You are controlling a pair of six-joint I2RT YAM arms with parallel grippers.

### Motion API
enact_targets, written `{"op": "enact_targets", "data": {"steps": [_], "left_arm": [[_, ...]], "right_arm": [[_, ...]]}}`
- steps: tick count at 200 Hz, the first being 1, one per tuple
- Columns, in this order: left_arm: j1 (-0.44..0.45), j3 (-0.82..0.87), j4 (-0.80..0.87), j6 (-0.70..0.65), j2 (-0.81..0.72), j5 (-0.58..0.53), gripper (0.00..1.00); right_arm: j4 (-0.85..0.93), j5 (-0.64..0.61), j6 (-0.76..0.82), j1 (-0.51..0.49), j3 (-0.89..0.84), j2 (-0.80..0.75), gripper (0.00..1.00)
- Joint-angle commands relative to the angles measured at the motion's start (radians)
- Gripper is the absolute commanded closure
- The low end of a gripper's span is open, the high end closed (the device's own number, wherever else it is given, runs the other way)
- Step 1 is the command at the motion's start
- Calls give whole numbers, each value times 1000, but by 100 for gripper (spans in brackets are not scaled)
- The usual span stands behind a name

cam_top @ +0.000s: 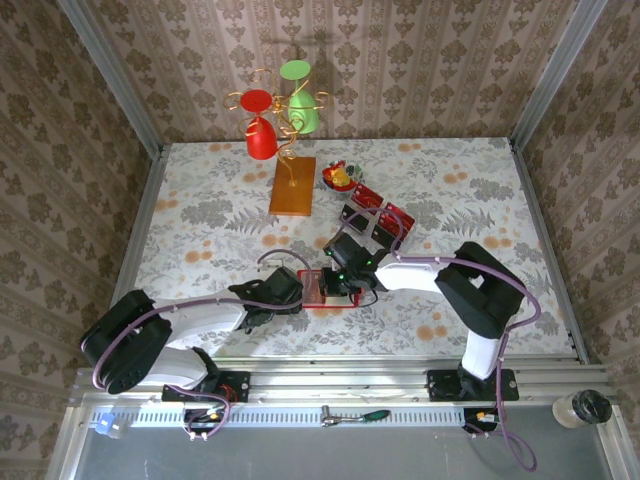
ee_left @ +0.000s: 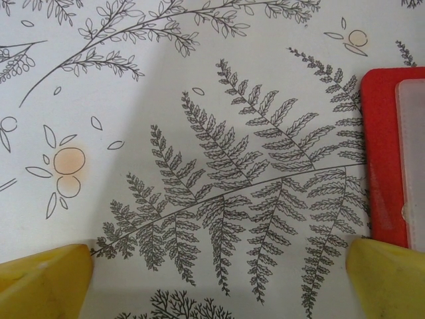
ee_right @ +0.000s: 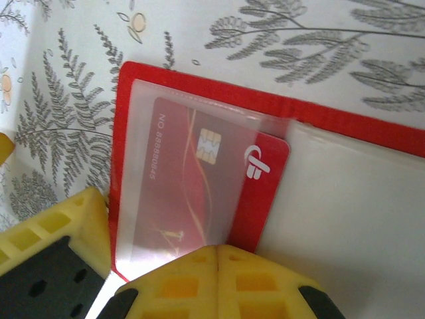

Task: Put the credit cards into the card holder
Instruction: Insert the credit card into the card slot.

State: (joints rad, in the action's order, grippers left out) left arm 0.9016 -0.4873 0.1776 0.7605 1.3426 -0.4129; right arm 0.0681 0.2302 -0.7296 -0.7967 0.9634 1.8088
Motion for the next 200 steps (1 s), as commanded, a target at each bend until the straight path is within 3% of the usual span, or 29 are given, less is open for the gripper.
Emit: {"op": "enact_targets", "data": {"steps": [1,77,200], "left_arm": [[-2,24,7,6,13,8,0],[-3,23,6,11,13,10,0],[-3,16,7,4,15,6,0]], "right_arm": [[22,21,-6,-8,22,47,100],[122,-55,63,25,41,-56,100],[128,-43,69,28,74,3,100]]}}
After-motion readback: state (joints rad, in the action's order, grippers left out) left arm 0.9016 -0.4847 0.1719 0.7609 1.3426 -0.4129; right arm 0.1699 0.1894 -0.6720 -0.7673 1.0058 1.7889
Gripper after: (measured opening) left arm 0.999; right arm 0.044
